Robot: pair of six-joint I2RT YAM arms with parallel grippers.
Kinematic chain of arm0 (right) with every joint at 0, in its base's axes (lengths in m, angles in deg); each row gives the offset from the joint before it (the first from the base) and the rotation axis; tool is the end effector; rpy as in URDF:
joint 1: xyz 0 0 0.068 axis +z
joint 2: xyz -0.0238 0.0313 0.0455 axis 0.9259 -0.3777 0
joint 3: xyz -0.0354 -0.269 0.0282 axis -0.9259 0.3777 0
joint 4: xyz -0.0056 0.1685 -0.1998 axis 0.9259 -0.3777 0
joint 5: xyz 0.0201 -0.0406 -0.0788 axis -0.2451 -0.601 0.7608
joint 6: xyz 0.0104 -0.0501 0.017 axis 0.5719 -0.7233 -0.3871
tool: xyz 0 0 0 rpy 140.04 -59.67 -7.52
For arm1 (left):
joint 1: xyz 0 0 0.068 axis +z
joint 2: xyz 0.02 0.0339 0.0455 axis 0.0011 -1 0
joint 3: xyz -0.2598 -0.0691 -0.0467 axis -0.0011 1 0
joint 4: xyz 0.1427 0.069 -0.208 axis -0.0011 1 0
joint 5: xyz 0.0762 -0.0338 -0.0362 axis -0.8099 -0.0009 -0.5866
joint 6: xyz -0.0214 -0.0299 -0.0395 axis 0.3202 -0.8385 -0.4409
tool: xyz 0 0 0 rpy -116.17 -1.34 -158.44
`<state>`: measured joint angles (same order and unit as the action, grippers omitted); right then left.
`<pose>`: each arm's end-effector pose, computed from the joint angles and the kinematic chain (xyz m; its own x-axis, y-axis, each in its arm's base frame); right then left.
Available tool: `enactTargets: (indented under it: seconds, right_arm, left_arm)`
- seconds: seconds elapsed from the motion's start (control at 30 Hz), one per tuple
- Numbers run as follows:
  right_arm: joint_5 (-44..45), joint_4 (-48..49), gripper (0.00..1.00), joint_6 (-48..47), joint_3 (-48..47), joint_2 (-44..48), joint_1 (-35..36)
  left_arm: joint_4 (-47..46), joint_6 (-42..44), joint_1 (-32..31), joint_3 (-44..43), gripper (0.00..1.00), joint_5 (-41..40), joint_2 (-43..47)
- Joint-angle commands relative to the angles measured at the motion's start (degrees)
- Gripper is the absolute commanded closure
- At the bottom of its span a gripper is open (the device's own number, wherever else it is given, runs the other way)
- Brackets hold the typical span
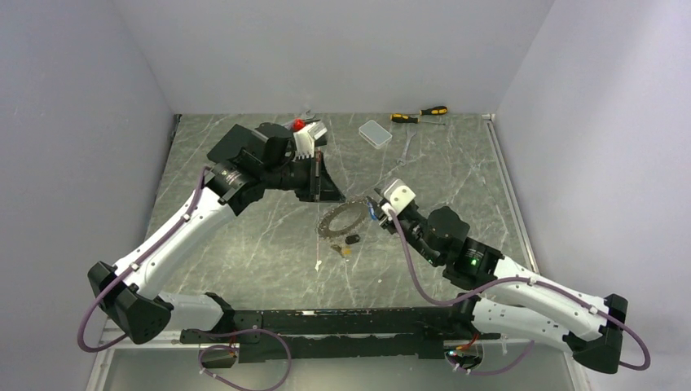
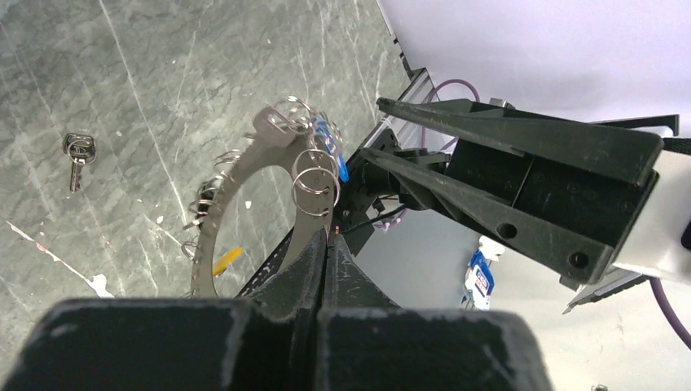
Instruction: Put the keys on the keyring
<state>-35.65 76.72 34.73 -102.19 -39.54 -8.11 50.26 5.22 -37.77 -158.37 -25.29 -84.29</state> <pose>0.1061 0.1599 0.3469 0.2303 -0.2599 -0.9378 -0.6277 0.6967 -0.3472 0.2077 -0.1842 0.3950 -0.8484 0.0077 -0.5292 0.4613 0.5011 -0.7322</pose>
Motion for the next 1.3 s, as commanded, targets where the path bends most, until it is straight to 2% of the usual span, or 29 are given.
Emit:
enactTargets:
  seconds: [0.0,0.1,0.2,0.37,0.4,0.47,0.5,0.6,0.77,0.9,1.07,1.27]
  right_arm:
    - [5.5,-2.7,0.69,7.3,-2.0,3.3,-0.1]
    - [2.4,-2.6,0.69,11.4,-1.3,6.8,-0.1]
    - [-6.7,-0.6,0.67,14.5,0.3,10.1,-0.1]
    - [-15.0,4.7,0.61,21.5,1.8,10.0,-0.2]
    - [-14.5,5.0,0.57,24.1,1.5,9.5,-0.1]
    - [-11.3,2.7,0.42,30.3,-0.6,8.1,-0.6]
    - [-10.7,0.0,0.39,32.5,-2.9,6.3,-1.7]
    - [-15.7,-9.0,0.38,37.5,-10.4,1.6,-7.9]
    - [-39.1,-12.1,0.36,46.1,-15.6,-1.6,-24.4]
    - [-54.4,-12.7,0.37,50.2,-17.2,-5.5,-32.2]
    - [-68.0,-8.6,0.41,55.8,-16.7,-10.0,-35.1]
    - [-71.3,-7.6,0.45,56.0,-16.6,-11.7,-35.2]
  left_arm:
    - [-3.8,-2.3,0.7,-1.4,1.00,2.3,0.5]
    - [-6.5,-7.0,1.4,0.7,1.00,2.7,0.7]
    - [-10.7,-12.1,2.1,3.5,1.00,3.5,1.2]
    - [-14.6,-15.8,2.5,5.4,1.00,4.2,1.3]
    - [-15.0,-16.3,2.6,5.6,1.00,4.5,1.2]
    - [-16.4,-17.1,2.7,6.1,1.00,5.3,1.2]
    - [-17.1,-17.3,2.8,6.3,1.00,6.0,1.1]
    - [-19.9,-17.4,3.4,7.5,1.00,8.9,1.3]
    - [-28.5,-20.6,4.7,11.2,1.00,14.2,2.1]
    - [-32.0,-21.6,5.4,11.7,1.00,17.9,1.8]
    - [-36.5,-23.4,5.7,12.8,1.00,19.3,2.1]
    - [-40.2,-25.1,5.7,14.6,1.00,20.1,2.1]
